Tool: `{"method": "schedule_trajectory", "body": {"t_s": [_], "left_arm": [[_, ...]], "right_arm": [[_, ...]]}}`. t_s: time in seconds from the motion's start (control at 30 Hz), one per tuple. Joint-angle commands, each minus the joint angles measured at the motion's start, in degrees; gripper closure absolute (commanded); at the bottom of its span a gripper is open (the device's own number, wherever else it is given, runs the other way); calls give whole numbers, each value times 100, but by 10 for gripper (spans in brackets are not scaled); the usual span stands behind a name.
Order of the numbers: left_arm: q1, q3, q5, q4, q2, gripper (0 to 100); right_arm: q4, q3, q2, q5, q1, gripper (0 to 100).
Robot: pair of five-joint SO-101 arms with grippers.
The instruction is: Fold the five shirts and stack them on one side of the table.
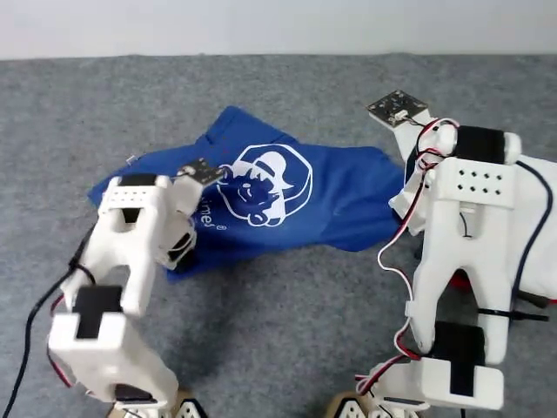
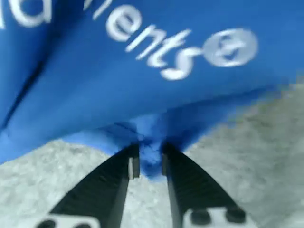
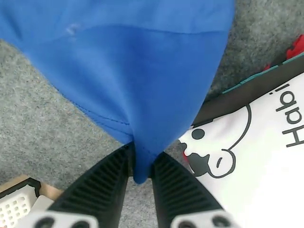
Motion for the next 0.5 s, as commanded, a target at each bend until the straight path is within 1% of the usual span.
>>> {"method": "schedule_trajectory", "body": {"t_s": [0.0, 0.17, 0.47], "left_arm": [[-440, -541, -158, 62, 325, 912], [-738, -1033, -176, 352, 299, 912], [-774, -1763, -185, 1389, 290, 914]], "right_arm": [[163, -211, -356, 53, 92, 987], [180, -211, -356, 62, 101, 987], [171, -211, -365, 62, 101, 987]]}}
